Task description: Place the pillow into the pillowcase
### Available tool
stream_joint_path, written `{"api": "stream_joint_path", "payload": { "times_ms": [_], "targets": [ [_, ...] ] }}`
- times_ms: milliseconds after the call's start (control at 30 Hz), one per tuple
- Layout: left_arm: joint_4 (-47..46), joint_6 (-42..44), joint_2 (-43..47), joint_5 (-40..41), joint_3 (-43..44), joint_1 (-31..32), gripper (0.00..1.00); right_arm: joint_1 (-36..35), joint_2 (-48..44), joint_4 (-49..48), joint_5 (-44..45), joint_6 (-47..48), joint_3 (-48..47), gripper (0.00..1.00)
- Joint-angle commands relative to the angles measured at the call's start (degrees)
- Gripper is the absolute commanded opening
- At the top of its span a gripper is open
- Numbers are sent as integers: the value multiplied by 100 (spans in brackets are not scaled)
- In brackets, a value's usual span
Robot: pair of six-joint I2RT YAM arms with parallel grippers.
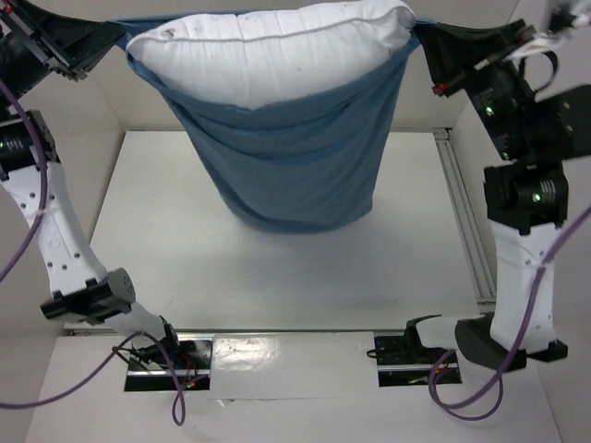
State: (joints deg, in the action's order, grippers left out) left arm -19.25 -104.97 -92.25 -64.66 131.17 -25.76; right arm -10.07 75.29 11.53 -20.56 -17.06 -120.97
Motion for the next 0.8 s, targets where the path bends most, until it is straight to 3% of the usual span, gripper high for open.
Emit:
{"api": "stream_joint_path", "payload": {
  "times_ms": [0,100,133,233,300,433,500,767],
  "targets": [
    [-64,876,813,929,-607,6,0,277,-523,-645,949,106,482,0],
    [796,1723,1251,929,-1598,395,0,277,-707,-152,948,106,1388,0],
    [799,1812,1357,929,-1934,396,0,277,-761,-151,1087,159,2053,0],
    [868,1945,1316,877,-2316,396,0,399,-753,-300,1282,159,2482,0],
    [870,1945,1166,824,-2089,396,0,470,-551,-353,1116,98,2071,0],
    [836,1859,498,666,-55,335,0,470,-68,-598,738,-261,115,0],
    [476,1489,287,666,468,212,0,470,-67,-887,614,-403,-303,0],
    [131,1303,470,780,-11,159,0,523,-215,-916,482,-553,18,0]
  ]
}}
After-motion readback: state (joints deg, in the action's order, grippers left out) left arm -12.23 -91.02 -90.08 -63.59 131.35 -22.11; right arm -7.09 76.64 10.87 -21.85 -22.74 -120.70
